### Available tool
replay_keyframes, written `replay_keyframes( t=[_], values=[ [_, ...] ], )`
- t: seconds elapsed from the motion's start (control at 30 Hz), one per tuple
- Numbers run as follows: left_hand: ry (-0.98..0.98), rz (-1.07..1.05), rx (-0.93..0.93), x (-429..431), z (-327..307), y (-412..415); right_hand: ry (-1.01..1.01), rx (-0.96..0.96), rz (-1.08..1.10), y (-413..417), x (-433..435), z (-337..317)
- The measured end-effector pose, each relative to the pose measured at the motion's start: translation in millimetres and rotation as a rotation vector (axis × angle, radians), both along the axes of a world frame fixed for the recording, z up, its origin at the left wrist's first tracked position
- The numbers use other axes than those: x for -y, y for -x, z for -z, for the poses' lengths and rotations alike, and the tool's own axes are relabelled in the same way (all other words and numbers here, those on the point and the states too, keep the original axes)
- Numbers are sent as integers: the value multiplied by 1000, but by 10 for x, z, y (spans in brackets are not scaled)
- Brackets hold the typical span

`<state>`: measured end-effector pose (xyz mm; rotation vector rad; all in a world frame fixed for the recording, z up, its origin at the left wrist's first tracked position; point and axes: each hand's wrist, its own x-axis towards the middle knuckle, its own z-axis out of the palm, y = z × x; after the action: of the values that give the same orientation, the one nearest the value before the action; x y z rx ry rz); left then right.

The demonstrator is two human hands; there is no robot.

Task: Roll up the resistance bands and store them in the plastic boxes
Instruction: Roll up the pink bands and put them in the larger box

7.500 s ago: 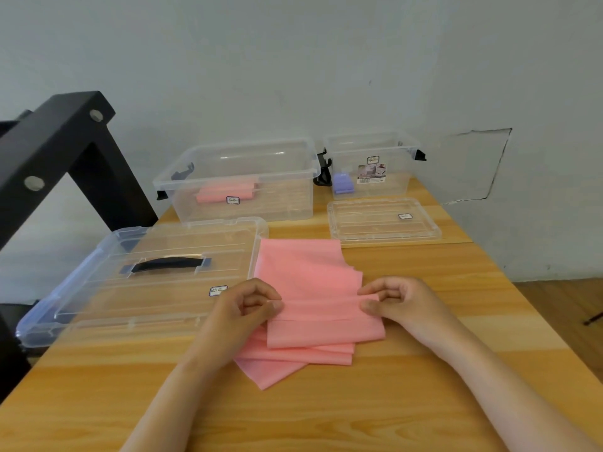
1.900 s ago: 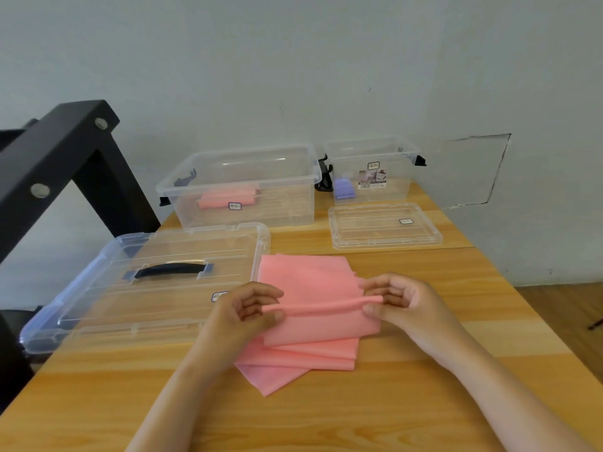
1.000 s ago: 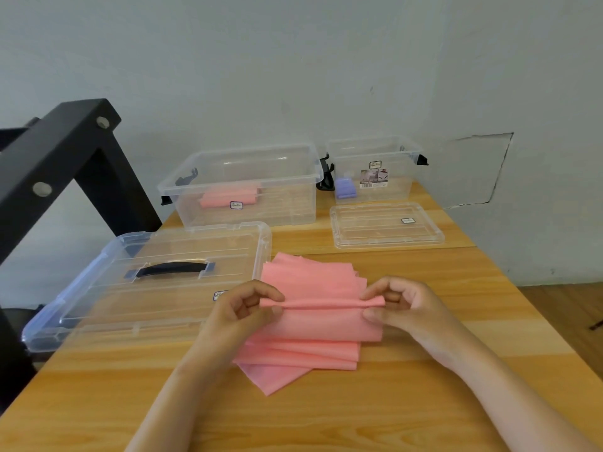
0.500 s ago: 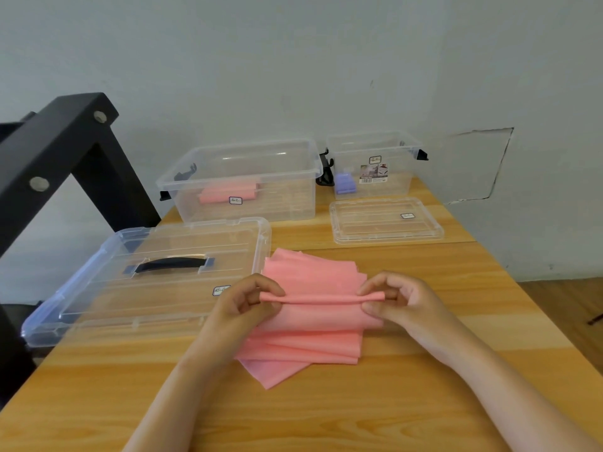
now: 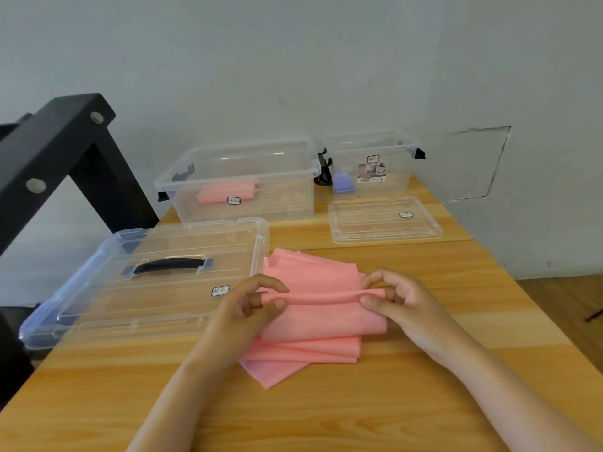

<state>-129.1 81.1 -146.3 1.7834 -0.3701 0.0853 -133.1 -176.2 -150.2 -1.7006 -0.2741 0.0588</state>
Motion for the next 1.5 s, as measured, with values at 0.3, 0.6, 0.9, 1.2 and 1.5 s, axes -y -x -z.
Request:
replay_keyframes(
  t=[0.3,0.6,0.9,1.2,1.5],
  values=[
    [46,17,-95,15,-30,13,-2,-35,26,-3,-7,-14],
    [31,31,-25,-6,-29,13,-35,-46,-24,15,-4,-25],
    [14,27,-88,18,-30,14,38,-26,57,-9,-8,-14],
    [39,28,-68,9,-14,19,-8,-22,-2,32,-17,-41],
    [0,31,-79,10,-14,18,45,-18,46,2,-16,-7]
  ],
)
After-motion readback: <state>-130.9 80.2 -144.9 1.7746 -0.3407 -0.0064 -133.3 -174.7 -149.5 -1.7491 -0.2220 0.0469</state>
